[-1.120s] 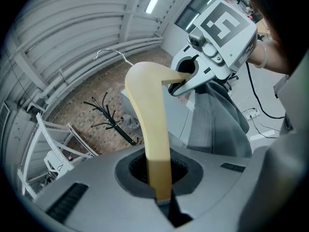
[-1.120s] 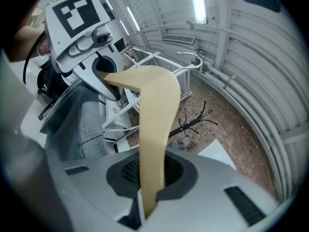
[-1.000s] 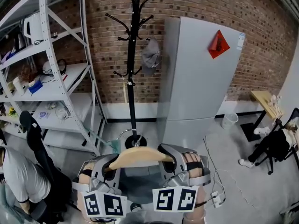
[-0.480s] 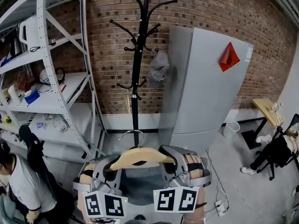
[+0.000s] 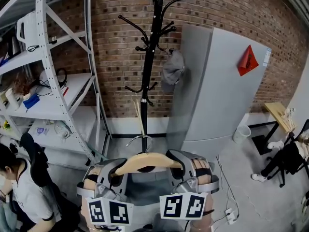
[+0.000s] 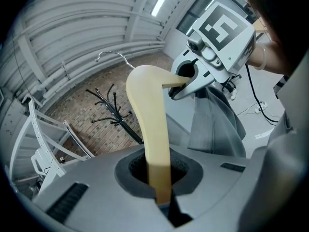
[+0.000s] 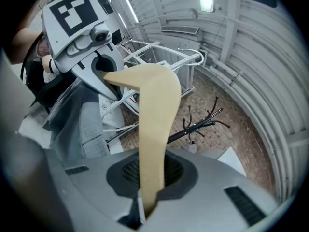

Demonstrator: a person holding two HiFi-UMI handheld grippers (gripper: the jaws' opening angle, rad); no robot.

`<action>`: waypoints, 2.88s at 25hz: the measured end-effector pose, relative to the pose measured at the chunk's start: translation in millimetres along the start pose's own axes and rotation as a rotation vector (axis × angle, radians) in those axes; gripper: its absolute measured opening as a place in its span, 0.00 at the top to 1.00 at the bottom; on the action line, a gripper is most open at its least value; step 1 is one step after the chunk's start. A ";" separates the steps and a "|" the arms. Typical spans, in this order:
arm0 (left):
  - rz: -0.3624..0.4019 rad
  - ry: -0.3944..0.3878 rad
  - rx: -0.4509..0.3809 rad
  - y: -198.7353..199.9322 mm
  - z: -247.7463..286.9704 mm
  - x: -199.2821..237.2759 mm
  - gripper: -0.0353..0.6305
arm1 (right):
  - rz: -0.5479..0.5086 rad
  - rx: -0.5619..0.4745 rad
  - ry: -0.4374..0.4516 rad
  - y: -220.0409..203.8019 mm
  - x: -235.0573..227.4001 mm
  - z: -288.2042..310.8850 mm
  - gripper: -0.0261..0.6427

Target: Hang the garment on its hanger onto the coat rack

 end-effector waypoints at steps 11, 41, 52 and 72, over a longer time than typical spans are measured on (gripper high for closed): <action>0.008 -0.011 0.004 -10.3 66.6 23.1 0.94 | 0.001 0.018 0.002 -20.7 -10.4 66.6 0.92; 0.024 0.139 0.001 15.4 287.3 120.8 0.94 | -0.005 -0.154 -0.015 -98.2 -108.4 284.9 0.92; 0.040 0.175 -0.055 10.8 337.3 171.9 0.94 | 0.013 -0.143 -0.048 -92.9 -133.4 349.9 0.92; 0.014 0.093 -0.016 -29.1 419.0 235.7 0.94 | -0.002 -0.011 0.012 -82.5 -136.6 453.0 0.92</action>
Point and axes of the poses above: the fingertips, and each gripper's own axes: z forward along the fingers, x to its left, y out of its top, the point moved 6 cm from there along -z, backward along the fingers, and after that the axes turned 13 degrees about -z, right-handed, at the moved point
